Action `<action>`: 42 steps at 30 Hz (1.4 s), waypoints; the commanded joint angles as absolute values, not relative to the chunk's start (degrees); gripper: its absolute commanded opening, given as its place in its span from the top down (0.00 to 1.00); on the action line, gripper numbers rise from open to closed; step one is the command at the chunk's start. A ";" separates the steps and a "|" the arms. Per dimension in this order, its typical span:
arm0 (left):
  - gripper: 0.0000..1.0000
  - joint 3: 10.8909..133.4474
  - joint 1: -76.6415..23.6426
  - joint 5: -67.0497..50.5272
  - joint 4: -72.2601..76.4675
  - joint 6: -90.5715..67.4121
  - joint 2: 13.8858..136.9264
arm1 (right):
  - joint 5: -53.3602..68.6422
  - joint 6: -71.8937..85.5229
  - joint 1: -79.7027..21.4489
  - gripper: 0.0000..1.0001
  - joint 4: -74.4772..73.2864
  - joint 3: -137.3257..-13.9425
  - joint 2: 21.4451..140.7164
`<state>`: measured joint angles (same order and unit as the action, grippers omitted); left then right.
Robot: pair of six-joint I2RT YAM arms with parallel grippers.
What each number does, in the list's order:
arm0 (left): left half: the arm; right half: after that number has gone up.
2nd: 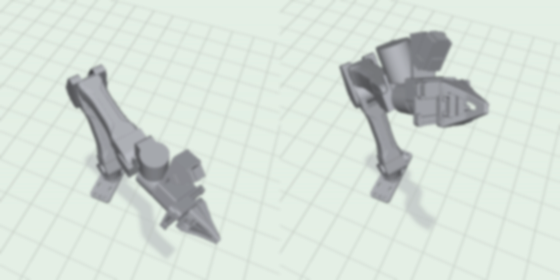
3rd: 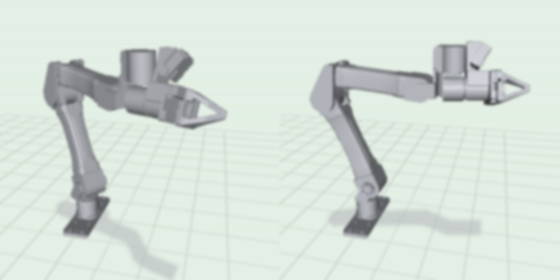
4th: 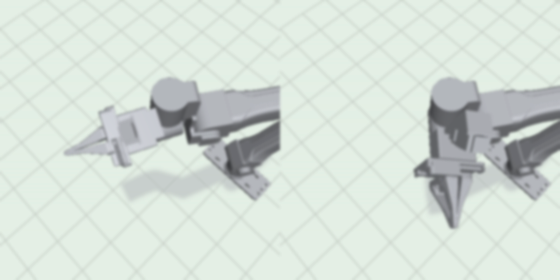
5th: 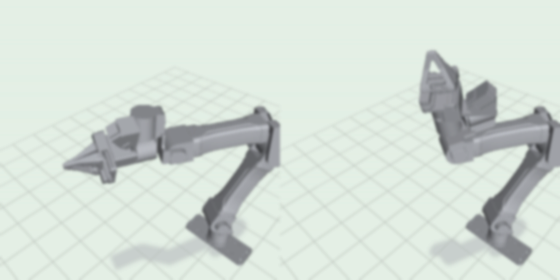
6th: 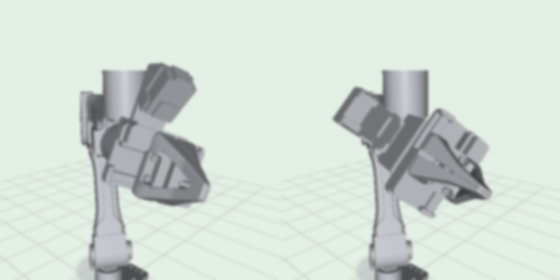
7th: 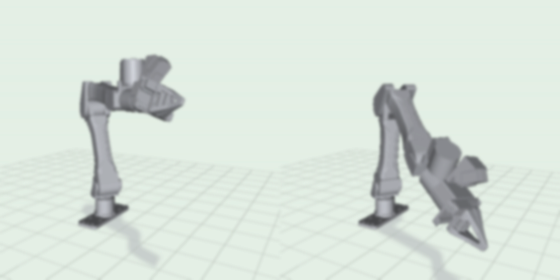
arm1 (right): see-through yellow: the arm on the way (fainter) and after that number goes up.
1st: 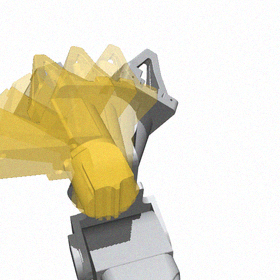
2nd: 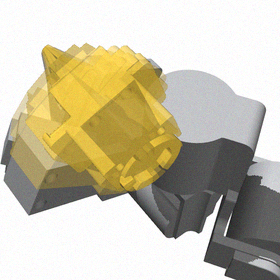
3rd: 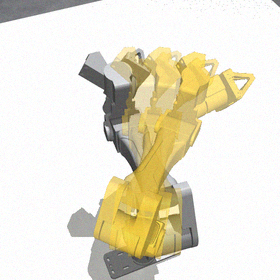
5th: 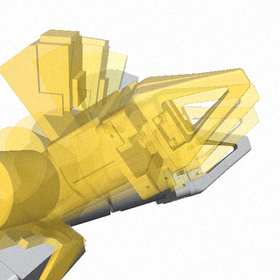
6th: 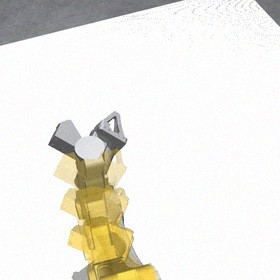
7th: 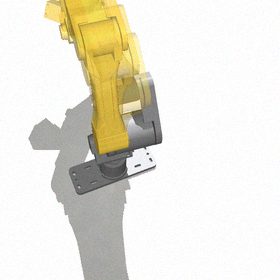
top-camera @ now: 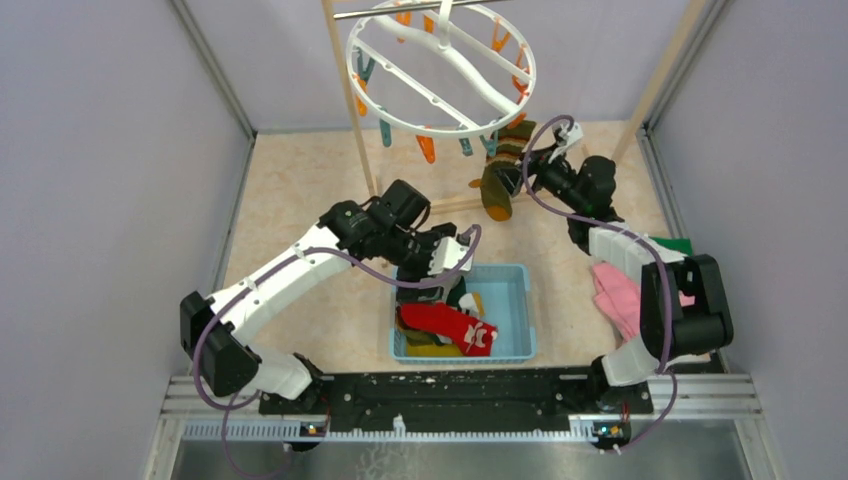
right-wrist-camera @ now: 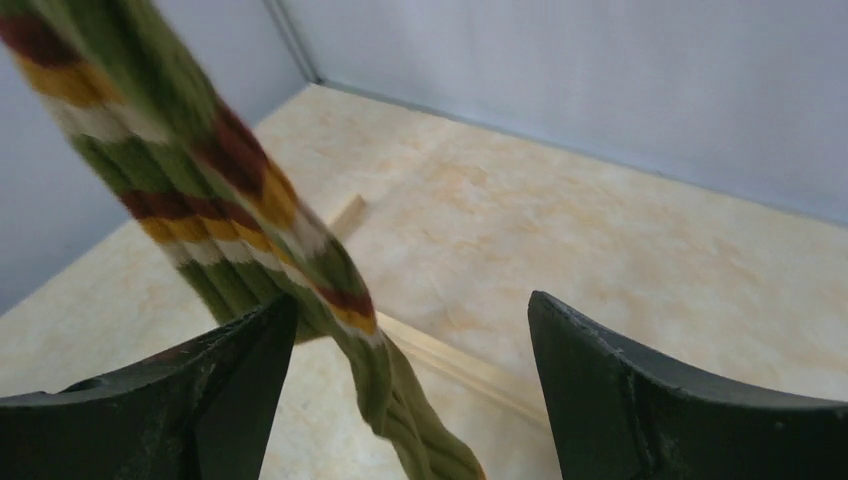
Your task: Remove the socks clipped to the hanger
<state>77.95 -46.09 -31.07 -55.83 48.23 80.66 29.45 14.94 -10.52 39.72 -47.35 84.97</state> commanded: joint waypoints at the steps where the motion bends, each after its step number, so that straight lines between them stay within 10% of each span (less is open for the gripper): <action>1: 0.01 80.84 -44.43 -34.24 -56.60 48.38 78.17 | 47.86 20.67 -9.94 0.20 56.77 -56.16 90.13; 10: 0.01 82.82 -40.10 -36.42 -50.54 41.82 78.22 | 51.00 27.26 -12.88 1.00 59.23 -51.62 82.21; 36: 0.01 88.81 -31.77 -52.71 -33.43 24.97 84.25 | 49.93 44.15 -26.08 1.00 55.34 -48.51 70.12; 42: 0.26 91.53 -31.73 -55.46 -35.55 26.06 86.66 | 51.26 44.26 -26.06 0.93 53.74 -50.45 70.54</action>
